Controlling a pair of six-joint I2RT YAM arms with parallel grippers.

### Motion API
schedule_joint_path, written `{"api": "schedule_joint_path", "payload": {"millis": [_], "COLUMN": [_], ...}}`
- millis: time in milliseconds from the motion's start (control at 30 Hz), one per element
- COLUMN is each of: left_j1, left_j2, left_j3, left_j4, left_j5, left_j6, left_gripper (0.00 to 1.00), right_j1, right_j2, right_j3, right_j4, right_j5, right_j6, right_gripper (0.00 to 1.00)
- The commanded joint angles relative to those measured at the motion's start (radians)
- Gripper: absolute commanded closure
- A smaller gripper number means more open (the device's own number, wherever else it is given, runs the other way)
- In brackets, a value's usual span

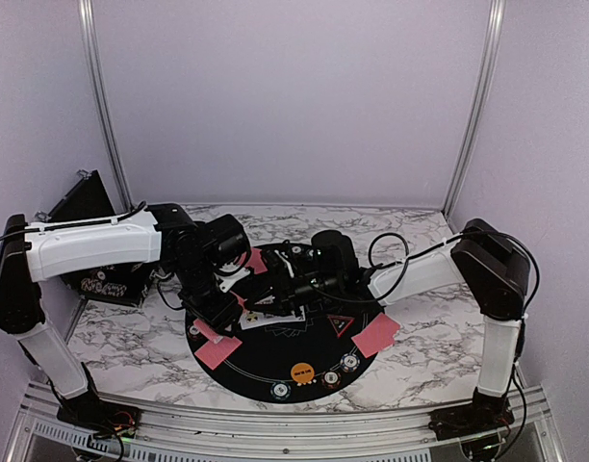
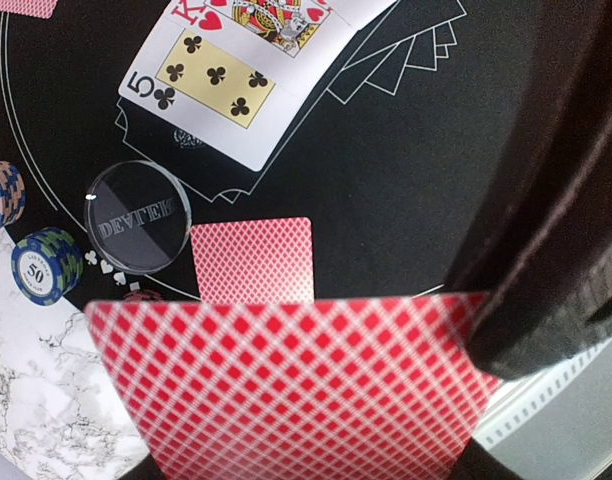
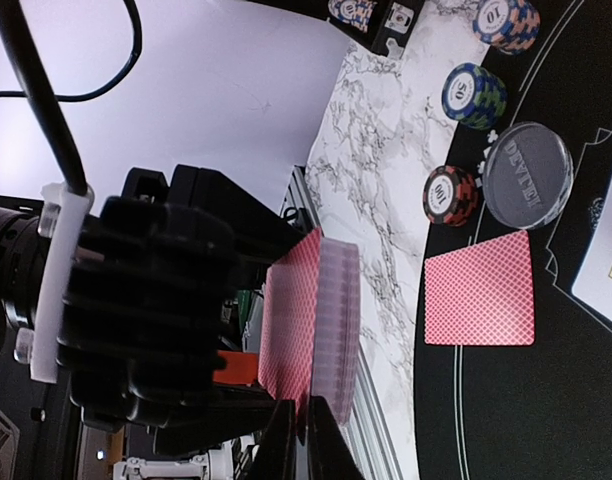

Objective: Distribute texas hold em gaming equipment
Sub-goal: Pick up the poker card from the face-down deck piles.

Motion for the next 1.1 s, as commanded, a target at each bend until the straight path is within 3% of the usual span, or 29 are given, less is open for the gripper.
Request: {"api": "schedule_joint_path", "payload": {"millis": [0, 1067], "left_j1": [0.001, 0.000], "left_j2": [0.005, -0.020], "left_j3": [0.023, -0.004], "left_j4": [-0.013, -0.013], "left_j5": [-0.007, -0.009], "left_j6": [0.007, -0.004], "left_gripper": [0.41, 0.41], "right_j1": [-0.001, -0.128], "right_j2": [-0.023, -0.135], "right_j3": [0.004, -0.104], "right_j4": [0.026, 0.085], "right_j5": [-0.010, -0.027], "right_j6": [0.010, 0.025], "right_gripper": [0.98, 1.00]}}
